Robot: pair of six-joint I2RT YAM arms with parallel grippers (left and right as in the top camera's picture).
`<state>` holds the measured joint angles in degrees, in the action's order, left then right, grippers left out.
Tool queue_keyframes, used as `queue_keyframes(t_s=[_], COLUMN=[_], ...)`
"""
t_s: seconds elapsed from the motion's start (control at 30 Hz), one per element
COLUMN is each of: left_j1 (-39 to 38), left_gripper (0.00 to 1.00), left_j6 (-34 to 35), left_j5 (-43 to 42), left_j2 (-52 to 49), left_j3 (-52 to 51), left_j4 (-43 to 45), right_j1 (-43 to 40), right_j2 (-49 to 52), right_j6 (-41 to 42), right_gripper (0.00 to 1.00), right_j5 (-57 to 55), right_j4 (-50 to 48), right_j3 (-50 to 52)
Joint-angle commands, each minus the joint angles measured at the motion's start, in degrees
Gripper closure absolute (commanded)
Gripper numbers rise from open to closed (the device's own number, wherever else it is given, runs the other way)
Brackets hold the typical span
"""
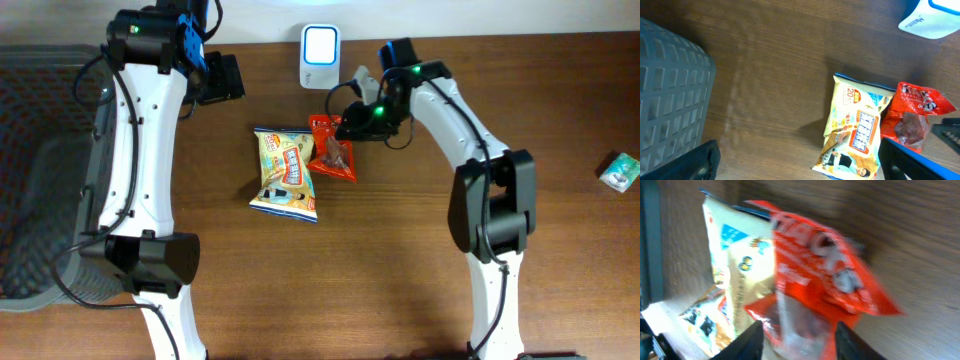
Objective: Scan the item barcode
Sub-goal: 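Grasp the red snack bag with the right gripper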
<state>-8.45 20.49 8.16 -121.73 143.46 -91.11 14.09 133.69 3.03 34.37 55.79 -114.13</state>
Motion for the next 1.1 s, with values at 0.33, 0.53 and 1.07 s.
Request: queue_keyframes(t_s=[0.33,0.53,1.07], left_j1=[0.0,0.0,0.0], left_gripper=[0.01,0.01,0.01], left_j6=[-0.9,-0.9,-0.9], left_j5=[0.0,0.0,0.0], left_j2=[-0.2,-0.2,-0.2], left_j3=[0.0,0.0,0.0], left_j4=[-0.1,-0.1,-0.1], right_j1=[7.0,2.3,-9.9], right_j2=[4.7,0.9,-1.1], right_j6=[10.2,10.8,-9.4], right_gripper=[0.96,0.96,0.45], right_j5=[-17.5,-21.6,-0.3], right_j4=[-3.5,4.5,-5.5], right_j3=[3.1,-1.0,11.6])
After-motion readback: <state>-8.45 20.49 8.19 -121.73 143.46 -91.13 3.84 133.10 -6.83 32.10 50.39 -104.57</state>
